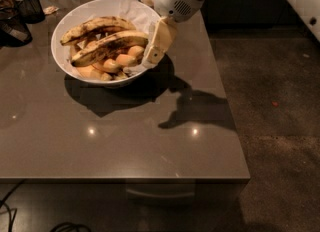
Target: Pick banana from white bowl
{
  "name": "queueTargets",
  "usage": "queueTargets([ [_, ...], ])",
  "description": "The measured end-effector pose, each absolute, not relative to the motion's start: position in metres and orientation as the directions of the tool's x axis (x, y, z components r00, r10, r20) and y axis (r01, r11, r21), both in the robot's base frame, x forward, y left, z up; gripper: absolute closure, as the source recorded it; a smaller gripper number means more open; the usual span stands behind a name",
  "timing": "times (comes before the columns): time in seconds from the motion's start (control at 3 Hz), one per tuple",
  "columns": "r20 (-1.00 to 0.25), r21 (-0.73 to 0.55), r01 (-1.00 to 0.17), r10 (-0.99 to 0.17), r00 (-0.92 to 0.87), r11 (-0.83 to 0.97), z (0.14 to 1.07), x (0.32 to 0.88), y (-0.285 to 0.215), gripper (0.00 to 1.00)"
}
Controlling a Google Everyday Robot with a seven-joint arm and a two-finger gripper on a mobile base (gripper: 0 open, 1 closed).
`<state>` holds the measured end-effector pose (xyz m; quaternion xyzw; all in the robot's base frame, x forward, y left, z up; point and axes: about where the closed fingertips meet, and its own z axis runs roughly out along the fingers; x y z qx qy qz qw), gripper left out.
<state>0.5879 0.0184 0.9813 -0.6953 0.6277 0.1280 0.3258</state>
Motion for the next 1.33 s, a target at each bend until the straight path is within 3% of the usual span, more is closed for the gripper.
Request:
queueTargets([
  [0.67, -0.575, -0.28, -0.958, -0.789, 0.214, -0.057, 0.969, 0.606, 0.056, 0.0],
  [1.33, -0.55, -0.284, -0.956, -0.805, 0.223, -0.071, 0.962, 0.614, 0.055, 0.0],
])
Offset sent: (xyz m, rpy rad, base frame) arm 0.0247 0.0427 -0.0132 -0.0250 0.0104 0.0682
